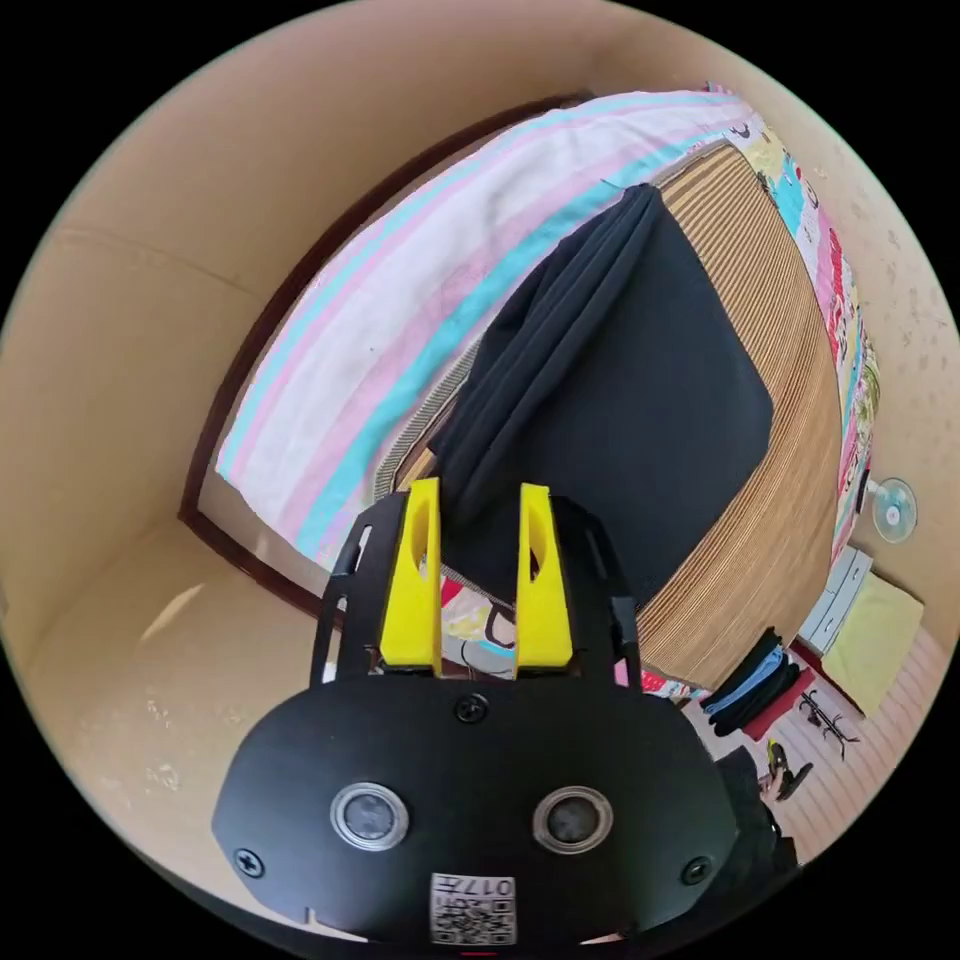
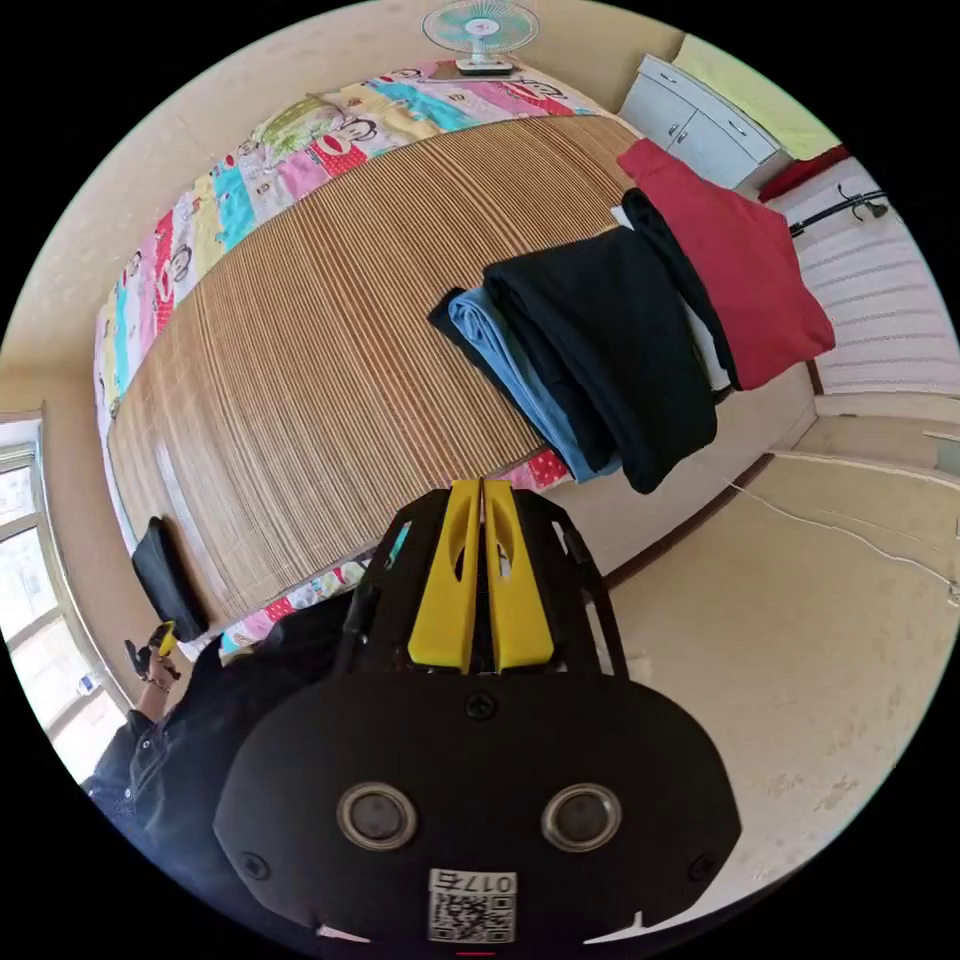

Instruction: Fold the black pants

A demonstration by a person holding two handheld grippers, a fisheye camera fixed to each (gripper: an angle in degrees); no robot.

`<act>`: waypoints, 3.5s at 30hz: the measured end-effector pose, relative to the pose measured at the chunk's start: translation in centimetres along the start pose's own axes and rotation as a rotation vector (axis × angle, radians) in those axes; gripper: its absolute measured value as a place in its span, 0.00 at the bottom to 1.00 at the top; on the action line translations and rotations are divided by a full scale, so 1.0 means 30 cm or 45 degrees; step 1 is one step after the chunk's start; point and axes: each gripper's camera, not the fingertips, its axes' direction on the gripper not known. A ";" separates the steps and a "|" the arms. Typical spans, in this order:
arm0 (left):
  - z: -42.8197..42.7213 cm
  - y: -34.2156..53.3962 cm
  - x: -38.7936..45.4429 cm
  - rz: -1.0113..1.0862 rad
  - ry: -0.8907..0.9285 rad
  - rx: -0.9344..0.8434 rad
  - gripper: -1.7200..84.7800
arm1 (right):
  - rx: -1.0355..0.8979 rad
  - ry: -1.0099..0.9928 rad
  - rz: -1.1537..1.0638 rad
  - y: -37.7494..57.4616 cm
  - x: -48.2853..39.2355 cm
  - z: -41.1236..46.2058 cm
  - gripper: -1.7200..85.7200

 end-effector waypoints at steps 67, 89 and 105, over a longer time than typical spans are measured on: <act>-0.119 0.438 0.670 -0.051 0.921 0.061 0.06 | -0.578 -0.336 -1.336 -0.705 -1.533 1.748 0.18; -0.070 0.797 0.596 0.202 0.950 0.304 0.06 | -0.267 -0.630 -1.369 -0.251 -1.286 1.332 0.06; -0.778 1.586 0.851 0.979 1.079 1.146 0.06 | 0.819 -1.420 -0.986 0.140 -0.163 0.089 0.06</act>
